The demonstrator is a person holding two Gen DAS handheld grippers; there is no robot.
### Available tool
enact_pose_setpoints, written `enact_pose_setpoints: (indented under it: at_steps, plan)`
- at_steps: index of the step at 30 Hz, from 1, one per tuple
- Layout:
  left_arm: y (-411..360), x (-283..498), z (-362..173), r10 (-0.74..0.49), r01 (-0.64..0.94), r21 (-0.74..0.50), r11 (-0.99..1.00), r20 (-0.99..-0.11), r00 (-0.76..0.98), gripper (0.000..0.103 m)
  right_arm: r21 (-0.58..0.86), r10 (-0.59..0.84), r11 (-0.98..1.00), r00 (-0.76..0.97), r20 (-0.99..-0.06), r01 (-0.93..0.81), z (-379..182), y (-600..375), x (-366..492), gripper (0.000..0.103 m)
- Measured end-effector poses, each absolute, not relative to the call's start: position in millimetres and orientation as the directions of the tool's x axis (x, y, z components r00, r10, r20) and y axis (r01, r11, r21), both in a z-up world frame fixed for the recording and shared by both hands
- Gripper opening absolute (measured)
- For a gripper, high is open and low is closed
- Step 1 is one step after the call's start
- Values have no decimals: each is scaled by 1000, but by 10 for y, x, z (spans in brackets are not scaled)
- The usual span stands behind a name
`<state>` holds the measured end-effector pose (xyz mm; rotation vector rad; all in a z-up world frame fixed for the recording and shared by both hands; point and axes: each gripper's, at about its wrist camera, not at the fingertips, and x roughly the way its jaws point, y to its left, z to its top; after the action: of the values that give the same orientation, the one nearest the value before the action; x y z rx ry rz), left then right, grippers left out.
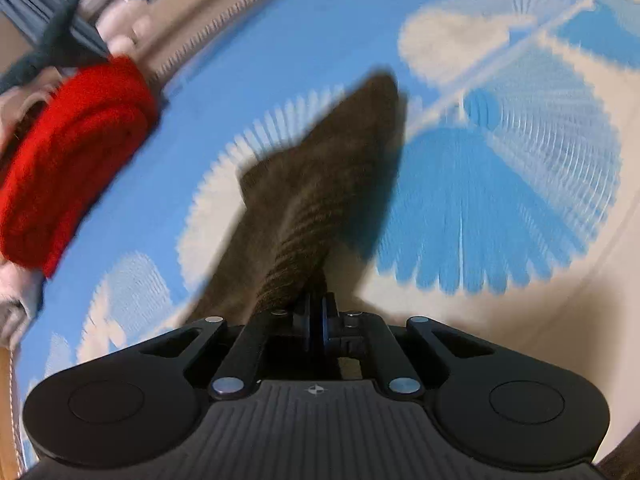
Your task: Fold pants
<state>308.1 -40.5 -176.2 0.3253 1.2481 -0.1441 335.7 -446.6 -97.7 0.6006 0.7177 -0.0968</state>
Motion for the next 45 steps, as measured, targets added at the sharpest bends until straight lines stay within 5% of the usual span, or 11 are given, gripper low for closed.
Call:
enact_pose_setpoints:
  at_steps: [4, 6, 11, 14, 18, 25, 27, 28, 35, 41, 45]
  plan:
    - [-412, 3048, -1727, 18, 292, 114, 950, -950, 311, 9, 413, -180, 846, 909, -375, 338, -228, -4353, 2754, 0]
    - [-429, 3019, -1749, 66, 308, 171, 936, -944, 322, 9, 223, -423, 833, 843, -333, 507, -161, -4154, 2517, 0]
    - [-417, 2984, -1745, 70, 315, 174, 933, -946, 315, 10, 349, -255, 616, 598, -760, 706, -966, -4778, 2504, 0]
    - [-401, 2999, -1739, 66, 316, 170, 933, -947, 315, 10, 508, -178, 462, 637, -750, 727, -1140, -5142, 2347, 8]
    - [-402, 3011, -1740, 67, 317, 171, 933, -948, 312, 11, 548, -200, 394, 651, -733, 738, -1171, -5267, 2280, 38]
    - [-429, 3023, -1739, 68, 327, 176, 928, -947, 315, 11, 600, -136, 396, 691, -710, 695, -1391, -5549, 2622, 52]
    - [-416, 3020, -1747, 61, 327, 171, 929, -946, 319, 11, 572, -139, 458, 691, -710, 680, -1344, -5533, 2728, 43]
    - [-409, 3023, -1751, 59, 324, 168, 931, -945, 322, 11, 571, -131, 471, 694, -708, 672, -1346, -5543, 2761, 10]
    - [-435, 2995, -1678, -92, 364, 47, 930, -930, 356, 8, 517, -373, 618, 800, -470, 592, -574, -5497, 2558, 8]
    - [-694, 2813, -1697, -136, 503, 55, 863, -932, 337, 11, 343, -477, 415, 523, -706, 842, -988, -5968, 2365, 9]
    - [-690, 2730, -1660, -162, 539, 41, 841, -932, 323, 12, 321, -473, 373, 476, -741, 871, -1155, -6137, 2233, 9]
